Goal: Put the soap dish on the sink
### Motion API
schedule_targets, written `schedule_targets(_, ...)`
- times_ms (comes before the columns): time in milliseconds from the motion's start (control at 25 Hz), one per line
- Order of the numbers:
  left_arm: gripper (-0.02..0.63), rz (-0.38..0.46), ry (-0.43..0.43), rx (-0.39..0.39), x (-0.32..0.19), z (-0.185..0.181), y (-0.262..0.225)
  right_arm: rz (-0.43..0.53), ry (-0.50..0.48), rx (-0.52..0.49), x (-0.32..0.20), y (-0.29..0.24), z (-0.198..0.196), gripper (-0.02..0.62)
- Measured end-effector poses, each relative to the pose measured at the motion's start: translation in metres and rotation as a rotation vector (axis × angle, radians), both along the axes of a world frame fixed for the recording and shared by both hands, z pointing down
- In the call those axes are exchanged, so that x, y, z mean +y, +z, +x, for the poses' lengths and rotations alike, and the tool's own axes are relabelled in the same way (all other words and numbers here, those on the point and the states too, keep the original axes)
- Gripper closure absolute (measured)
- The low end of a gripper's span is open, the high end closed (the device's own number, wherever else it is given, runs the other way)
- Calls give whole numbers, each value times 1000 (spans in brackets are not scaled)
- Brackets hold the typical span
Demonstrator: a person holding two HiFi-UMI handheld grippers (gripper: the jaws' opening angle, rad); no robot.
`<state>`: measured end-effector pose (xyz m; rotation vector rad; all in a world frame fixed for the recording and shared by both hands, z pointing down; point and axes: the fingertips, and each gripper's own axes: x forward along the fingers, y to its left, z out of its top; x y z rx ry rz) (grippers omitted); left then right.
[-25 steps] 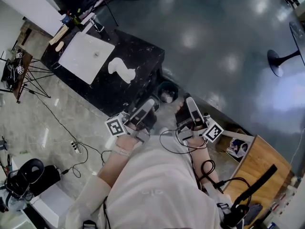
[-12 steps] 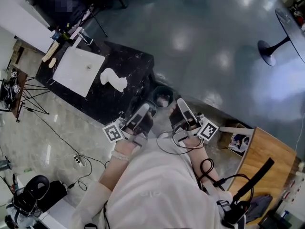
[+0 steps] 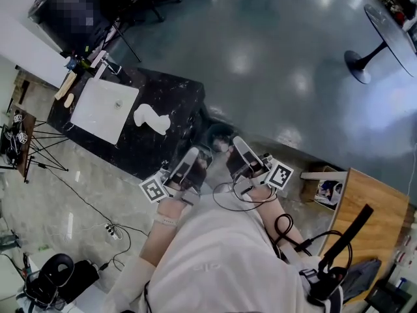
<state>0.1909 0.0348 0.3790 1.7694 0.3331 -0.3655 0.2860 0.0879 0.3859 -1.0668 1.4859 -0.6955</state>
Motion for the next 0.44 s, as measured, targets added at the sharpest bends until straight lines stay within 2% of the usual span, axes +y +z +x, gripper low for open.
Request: schedule_targets(440, 598, -13, 19, -2, 16, 5, -6, -25, 11, -17, 14, 0, 4, 491)
